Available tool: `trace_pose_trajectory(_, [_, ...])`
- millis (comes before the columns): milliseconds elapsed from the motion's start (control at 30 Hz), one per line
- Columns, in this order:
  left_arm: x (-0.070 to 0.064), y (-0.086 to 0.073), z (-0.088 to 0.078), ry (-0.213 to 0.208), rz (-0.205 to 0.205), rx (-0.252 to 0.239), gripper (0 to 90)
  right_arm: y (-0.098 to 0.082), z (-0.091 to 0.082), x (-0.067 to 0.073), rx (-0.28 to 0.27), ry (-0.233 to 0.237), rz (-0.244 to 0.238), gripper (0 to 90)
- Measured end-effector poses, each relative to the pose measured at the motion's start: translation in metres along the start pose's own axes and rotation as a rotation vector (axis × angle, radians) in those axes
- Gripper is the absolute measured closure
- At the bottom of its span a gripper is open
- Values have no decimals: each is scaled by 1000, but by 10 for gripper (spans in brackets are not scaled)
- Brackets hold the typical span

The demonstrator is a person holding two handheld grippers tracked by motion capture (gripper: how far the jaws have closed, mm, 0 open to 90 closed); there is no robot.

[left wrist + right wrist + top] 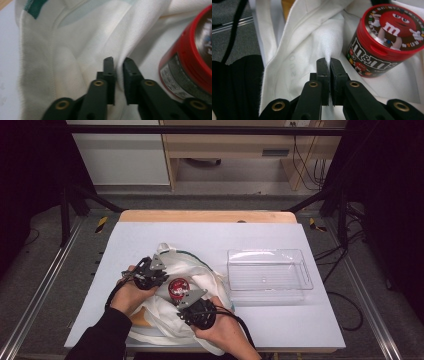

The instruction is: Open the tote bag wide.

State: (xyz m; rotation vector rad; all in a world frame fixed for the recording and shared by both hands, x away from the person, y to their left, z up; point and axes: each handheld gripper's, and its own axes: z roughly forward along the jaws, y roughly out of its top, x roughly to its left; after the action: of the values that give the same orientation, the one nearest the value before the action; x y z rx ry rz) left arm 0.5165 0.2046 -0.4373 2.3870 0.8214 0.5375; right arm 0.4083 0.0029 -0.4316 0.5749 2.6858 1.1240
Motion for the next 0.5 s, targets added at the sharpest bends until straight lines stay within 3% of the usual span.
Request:
trace_pose_trajectory(200, [8, 13, -16, 63, -24, -47, 895, -1, -7, 10, -4, 18, -25, 885])
trace_pose_trajectory(400, [23, 24, -31, 119, -76, -105, 898, -7, -9, 22, 1, 36, -55, 889])
trace_pose_trajectory(500, [24, 24, -26, 129, -83, -89, 898, -11, -8, 24, 9, 50, -55, 890])
